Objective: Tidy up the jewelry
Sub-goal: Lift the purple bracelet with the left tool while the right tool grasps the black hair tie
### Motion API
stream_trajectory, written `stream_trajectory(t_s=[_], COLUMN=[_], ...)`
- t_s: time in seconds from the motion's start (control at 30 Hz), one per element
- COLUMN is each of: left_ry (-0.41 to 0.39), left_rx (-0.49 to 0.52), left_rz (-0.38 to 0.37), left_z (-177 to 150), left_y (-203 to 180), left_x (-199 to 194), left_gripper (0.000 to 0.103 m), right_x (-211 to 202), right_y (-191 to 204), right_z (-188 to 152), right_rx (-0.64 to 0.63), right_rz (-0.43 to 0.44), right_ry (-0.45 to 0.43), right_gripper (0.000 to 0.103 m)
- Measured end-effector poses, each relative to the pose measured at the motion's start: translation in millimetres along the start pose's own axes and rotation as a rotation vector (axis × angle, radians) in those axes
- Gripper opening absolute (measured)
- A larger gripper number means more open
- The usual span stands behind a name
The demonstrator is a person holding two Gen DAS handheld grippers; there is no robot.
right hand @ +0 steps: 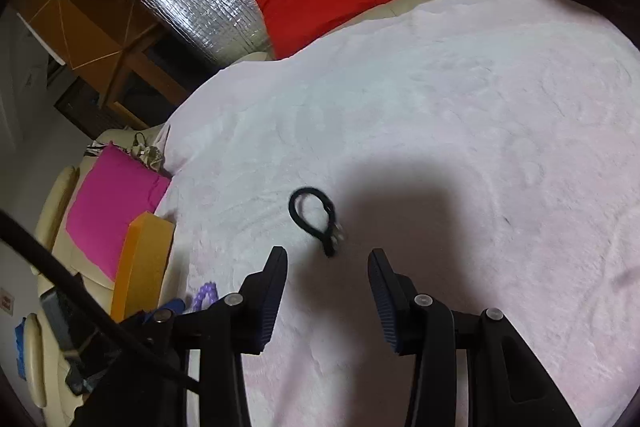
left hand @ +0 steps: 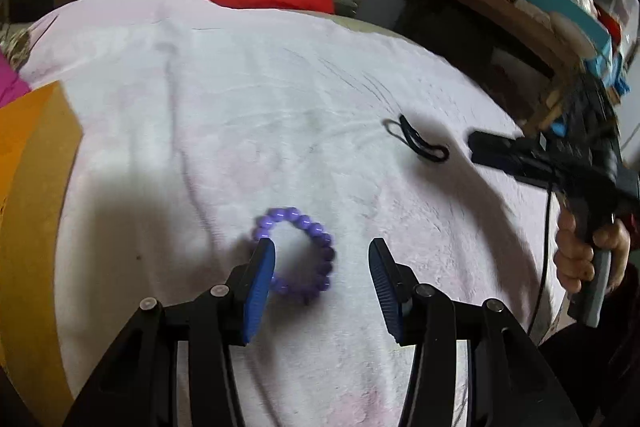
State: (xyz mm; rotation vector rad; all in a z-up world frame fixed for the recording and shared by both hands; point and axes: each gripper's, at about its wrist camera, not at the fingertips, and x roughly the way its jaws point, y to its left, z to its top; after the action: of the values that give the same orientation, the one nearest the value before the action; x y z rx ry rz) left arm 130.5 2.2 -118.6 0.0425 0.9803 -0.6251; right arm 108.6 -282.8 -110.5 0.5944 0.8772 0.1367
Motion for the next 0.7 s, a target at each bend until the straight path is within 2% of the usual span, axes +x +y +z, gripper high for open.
stream_trajectory(t_s=[0.07,0.2,0.33,0.4,0.43,0.6,0.7], left_ry=[0.019,0.035,0.050,0.058,0.065,0.066,0.066], left_rx=[0.018,0.063,0.091,0.096,0.096,0.107,0.111], left_rz=[0.003,-0.001,0.005,0.006,0.005,-0.002,-0.008], left_z=[-2,-7,-12,-14,-13,-16,-17], left_y=[-3,-9,-10,-11,-9,-9,-8], left_x=[2,3,5,5,6,3,1], left_gripper=[0.050,0.050,0.046,0.035,0.031,0.012,0.012], right_x=[9,26,37,41,44,35,21], right_y=[1,-1,1,5,8,17,21], right_z=[2,4,5,6,6,5,6], right_rx=[0.007,0.027,0.038,0.017,0.004,-0.022,-0.029], right_rz=[0.002,-0.060,-0.095,-0.114,-0.129,-0.145,-0.119], right_ry=[0.014,0.038,0.034,0.022,0.018,-0.023,-0.057], right_gripper=[0.046,0.045,0.036,0.025,0.011,0.009,0.009])
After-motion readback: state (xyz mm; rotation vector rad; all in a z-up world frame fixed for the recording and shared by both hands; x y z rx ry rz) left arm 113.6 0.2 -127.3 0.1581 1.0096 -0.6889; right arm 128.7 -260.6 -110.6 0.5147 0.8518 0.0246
